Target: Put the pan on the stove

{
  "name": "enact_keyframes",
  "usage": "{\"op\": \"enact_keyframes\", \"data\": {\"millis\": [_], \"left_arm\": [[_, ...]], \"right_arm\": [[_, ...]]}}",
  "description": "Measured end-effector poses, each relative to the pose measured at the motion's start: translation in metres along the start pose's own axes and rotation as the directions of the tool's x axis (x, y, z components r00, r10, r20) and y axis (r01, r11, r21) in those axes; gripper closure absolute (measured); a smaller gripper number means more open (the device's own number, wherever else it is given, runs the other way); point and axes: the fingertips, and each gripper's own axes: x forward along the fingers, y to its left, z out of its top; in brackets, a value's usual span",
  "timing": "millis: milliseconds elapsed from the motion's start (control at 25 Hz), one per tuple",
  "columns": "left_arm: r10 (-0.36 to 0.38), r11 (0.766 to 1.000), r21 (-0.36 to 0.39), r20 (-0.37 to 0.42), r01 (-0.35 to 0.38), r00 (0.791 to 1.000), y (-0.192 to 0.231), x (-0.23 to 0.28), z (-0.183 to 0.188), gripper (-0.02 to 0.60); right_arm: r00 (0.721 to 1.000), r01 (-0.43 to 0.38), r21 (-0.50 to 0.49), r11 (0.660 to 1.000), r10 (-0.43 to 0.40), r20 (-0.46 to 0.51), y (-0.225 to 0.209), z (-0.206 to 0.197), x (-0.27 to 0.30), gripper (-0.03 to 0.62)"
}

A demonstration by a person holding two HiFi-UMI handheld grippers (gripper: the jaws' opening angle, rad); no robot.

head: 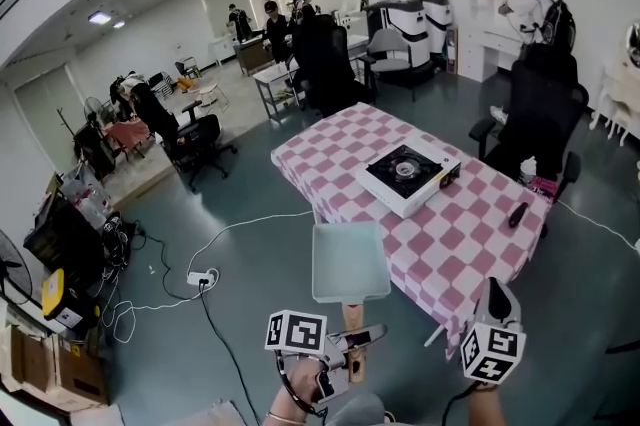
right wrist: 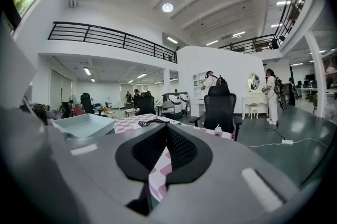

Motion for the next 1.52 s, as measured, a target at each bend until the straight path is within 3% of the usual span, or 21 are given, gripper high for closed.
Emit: {"op": "enact_keyframes", "data": {"millis": [320,1080,1520], "left_arm": [[0.009,1.0,0.004,-0.014,-0.009,1.0,0.012,0.014,0.045,0.471],[-0.055,0.997,0.046,-0.119,0.061,0.991,0.038,0.075,0.238,0.468],[-0.077,0.995,0.051,-0.182,0.088,0.98,0.056,0.097,0.306,0.466]], "right_arm": [[1.0,0.016,0.018,1.0,-0.016,-0.012,0.0,-0.003,0.046,0.583],[0.991,0.134,0.007,0.991,-0.134,0.005,0.011,0.049,0.21,0.584],[0.98,0.197,0.014,0.98,-0.197,-0.012,0.019,0.053,0.274,0.585]]}}
